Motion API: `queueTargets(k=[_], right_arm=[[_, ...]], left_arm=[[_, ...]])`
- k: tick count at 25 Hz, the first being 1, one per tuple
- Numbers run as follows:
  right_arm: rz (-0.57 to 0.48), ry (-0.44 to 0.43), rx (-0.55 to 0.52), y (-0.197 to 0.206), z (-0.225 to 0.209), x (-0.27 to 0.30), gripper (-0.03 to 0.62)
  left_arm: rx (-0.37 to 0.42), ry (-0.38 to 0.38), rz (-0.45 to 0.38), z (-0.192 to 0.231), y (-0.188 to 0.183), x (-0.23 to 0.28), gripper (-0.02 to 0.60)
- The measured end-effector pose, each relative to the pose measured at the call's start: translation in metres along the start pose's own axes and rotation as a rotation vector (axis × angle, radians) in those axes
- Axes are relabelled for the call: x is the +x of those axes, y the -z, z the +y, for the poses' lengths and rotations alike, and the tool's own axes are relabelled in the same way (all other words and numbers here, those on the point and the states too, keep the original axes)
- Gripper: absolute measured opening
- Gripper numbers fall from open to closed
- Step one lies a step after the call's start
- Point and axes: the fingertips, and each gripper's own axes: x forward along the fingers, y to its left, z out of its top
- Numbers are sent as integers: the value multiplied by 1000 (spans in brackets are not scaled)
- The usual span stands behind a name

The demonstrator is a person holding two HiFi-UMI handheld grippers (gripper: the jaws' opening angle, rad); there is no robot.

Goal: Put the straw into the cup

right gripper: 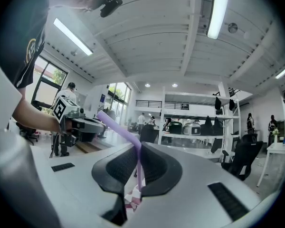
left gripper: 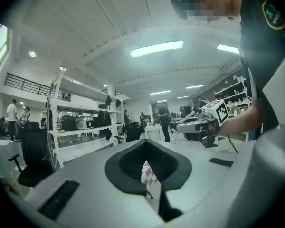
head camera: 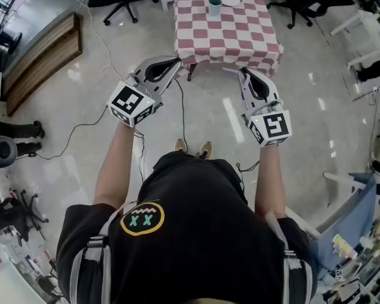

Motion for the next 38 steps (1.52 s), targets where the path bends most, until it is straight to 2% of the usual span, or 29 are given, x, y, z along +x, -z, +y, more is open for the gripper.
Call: queueTargets(k=[14,30,38], right_arm=[[-18,-4,7,-2,-6,-2,48],[-40,-35,14,10,-36,-23,49],[-47,-33,14,11,-52,-21,51]], left_arm=[[10,1,0,-5,-5,7,14],[17,-30,12,-32,-6,40,15],[22,-24,16,-30,-5,57,14]])
